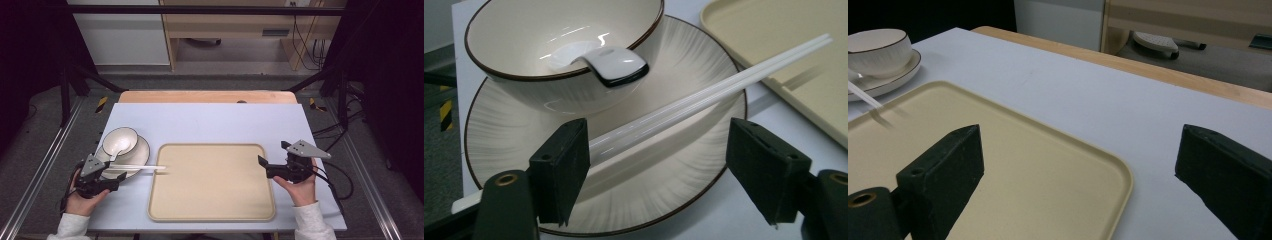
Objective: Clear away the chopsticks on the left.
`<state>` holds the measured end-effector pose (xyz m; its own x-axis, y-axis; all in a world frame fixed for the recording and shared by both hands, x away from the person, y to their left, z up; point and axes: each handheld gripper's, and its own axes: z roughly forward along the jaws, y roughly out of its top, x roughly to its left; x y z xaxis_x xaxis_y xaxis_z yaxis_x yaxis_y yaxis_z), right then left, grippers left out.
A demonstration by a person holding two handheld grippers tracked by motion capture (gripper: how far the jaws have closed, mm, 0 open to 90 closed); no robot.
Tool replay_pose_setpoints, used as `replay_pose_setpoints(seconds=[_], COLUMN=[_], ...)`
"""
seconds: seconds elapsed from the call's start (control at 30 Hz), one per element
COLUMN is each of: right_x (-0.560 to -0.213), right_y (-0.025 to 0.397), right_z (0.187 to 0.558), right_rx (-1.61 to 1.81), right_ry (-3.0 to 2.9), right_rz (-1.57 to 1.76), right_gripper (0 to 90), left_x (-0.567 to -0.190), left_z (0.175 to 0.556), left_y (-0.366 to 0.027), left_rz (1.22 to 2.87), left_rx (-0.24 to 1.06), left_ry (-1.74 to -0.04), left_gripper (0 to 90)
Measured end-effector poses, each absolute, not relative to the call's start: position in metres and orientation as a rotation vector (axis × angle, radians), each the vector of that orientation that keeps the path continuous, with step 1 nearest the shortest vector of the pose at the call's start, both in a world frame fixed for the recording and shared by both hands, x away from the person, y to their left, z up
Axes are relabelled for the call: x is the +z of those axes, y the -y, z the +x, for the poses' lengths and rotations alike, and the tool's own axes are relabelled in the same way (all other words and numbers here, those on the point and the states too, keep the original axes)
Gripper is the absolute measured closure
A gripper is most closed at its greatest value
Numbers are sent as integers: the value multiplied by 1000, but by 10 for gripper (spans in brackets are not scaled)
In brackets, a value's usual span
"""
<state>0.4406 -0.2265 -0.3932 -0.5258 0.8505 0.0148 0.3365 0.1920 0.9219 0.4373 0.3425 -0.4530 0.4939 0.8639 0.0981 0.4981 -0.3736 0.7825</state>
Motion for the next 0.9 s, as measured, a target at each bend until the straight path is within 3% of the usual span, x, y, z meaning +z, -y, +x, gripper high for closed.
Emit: replay_pose_setpoints(seconds=[0.47, 0.67, 0.9], right_x=[-394, -395, -394], right_y=[226, 225, 226], right_z=[441, 442, 441], right_rx=[1309, 1307, 1306], right_ry=[-1964, -1967, -1963], right_rz=[1108, 1109, 1112], right_gripper=[58, 58, 59], left_x=[-458, -457, -454], left_z=[442, 443, 441], left_y=[-343, -342, -338], left_rz=[2050, 2063, 2079], left_rx=[686, 678, 659], left_ry=[-1141, -1153, -1146], left_gripper=[362, 438, 585])
